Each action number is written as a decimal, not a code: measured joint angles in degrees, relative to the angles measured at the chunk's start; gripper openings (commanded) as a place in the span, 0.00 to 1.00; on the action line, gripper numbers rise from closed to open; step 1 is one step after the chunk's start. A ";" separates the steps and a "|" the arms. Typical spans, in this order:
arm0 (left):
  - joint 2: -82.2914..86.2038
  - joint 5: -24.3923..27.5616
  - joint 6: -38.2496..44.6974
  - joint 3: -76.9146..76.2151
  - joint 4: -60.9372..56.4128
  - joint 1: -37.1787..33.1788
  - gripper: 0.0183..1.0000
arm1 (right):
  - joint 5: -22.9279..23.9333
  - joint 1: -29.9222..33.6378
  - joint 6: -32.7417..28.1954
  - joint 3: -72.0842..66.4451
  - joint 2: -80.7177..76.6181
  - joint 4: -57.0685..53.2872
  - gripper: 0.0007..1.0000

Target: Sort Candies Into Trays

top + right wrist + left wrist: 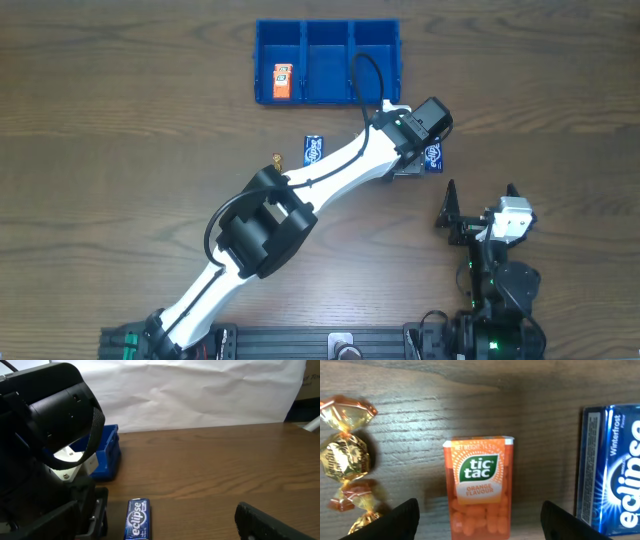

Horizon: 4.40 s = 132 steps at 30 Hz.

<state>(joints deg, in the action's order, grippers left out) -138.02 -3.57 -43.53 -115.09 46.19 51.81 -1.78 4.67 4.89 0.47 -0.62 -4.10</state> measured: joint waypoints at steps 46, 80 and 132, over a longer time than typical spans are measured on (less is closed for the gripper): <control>1.97 -6.10 8.90 -12.66 6.84 -3.89 0.23 | 0.00 0.00 0.00 0.00 0.00 0.00 1.00; 4.61 -0.66 27.52 -17.35 10.91 -30.36 0.18 | 0.00 0.00 0.00 0.00 0.00 0.00 1.00; 0.55 3.69 28.28 -17.27 10.58 -32.11 1.00 | 0.00 0.00 0.00 0.00 0.00 0.00 1.00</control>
<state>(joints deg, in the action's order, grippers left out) -137.47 0.12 -15.25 -132.35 56.77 19.70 -1.78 4.67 4.89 0.47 -0.62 -4.10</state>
